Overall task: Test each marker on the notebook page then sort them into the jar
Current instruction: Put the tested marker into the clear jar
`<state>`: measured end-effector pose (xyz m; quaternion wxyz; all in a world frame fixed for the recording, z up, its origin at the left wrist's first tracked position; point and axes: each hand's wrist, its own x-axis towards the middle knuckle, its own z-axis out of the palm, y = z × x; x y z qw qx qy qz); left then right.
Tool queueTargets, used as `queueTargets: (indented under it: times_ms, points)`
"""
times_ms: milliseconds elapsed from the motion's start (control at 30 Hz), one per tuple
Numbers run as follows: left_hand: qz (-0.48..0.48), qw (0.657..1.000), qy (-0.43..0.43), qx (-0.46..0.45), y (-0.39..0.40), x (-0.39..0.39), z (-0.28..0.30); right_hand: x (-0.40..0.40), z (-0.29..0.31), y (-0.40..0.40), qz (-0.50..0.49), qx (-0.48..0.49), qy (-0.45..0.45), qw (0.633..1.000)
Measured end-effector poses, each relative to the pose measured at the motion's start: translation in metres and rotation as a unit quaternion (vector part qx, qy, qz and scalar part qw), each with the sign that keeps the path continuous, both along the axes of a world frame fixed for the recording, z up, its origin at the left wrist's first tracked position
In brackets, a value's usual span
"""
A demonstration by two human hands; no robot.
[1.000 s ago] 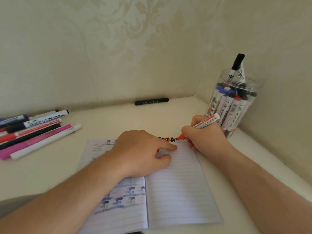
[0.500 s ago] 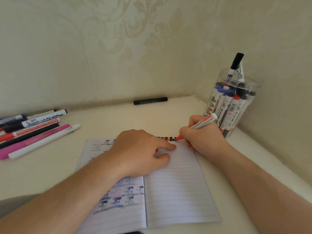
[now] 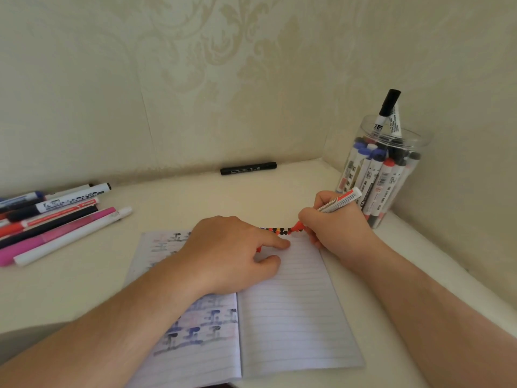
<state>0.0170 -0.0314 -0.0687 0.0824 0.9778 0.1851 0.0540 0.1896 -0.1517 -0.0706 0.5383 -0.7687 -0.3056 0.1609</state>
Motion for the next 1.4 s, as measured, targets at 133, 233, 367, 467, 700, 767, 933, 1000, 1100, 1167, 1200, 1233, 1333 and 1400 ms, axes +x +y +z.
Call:
queueTargets:
  times_ms: [133, 233, 367, 467, 700, 767, 933, 1000, 1100, 1167, 1200, 1233, 1333, 1400]
  points:
    - [-0.001, 1.000, 0.005, 0.000, -0.001, -0.001, 0.000, 0.000, -0.002, 0.001, 0.004, -0.002, -0.005, 1.000]
    - [0.001, 0.999, -0.028, -0.028, 0.001, -0.004, -0.002, 0.002, -0.001, 0.000, 0.013, 0.020, 0.018, 1.000]
    - [0.019, 0.981, -0.128, -0.143, 0.012, -0.010, -0.009, 0.003, 0.005, -0.008, 0.057, 0.131, 0.080, 0.987]
    - [0.015, 0.968, -0.158, -0.193, 0.015, -0.009, -0.011, -0.001, 0.013, -0.016, 0.133, 0.178, 0.117, 0.968]
    - [0.034, 0.956, -0.161, -0.241, 0.018, -0.007, -0.011, 0.002, 0.018, -0.024, 0.208, 0.141, 0.221, 0.942]
    - [0.034, 0.957, -0.162, -0.238, 0.017, -0.007, -0.010, 0.000, 0.018, -0.022, 0.201, 0.123, 0.209, 0.949]
    - [0.020, 0.962, -0.163, -0.219, 0.017, -0.007, -0.010, -0.003, 0.019, -0.020, 0.189, 0.113, 0.203, 0.954]
    - [0.011, 0.964, -0.160, -0.213, 0.017, -0.008, -0.010, -0.005, 0.018, -0.019, 0.187, 0.106, 0.182, 0.959]
    - [0.007, 0.964, -0.162, -0.210, 0.016, -0.008, -0.010, -0.008, 0.015, -0.017, 0.176, 0.101, 0.143, 0.969]
    - [0.010, 0.957, -0.190, -0.216, 0.016, -0.008, -0.009, -0.009, 0.014, -0.016, 0.169, 0.102, 0.131, 0.971]
    - [0.010, 0.952, -0.212, -0.219, 0.017, -0.008, -0.009, -0.009, 0.014, -0.015, 0.171, 0.102, 0.128, 0.972]
    - [0.009, 0.948, -0.235, -0.216, 0.017, -0.008, -0.010, -0.010, 0.013, -0.015, 0.175, 0.102, 0.126, 0.971]
    - [0.009, 0.942, -0.263, -0.210, 0.019, -0.007, -0.010, -0.010, 0.012, -0.015, 0.176, 0.109, 0.126, 0.970]
    - [0.010, 0.942, -0.269, -0.199, 0.019, -0.007, -0.012, -0.011, 0.011, -0.013, 0.171, 0.115, 0.112, 0.972]
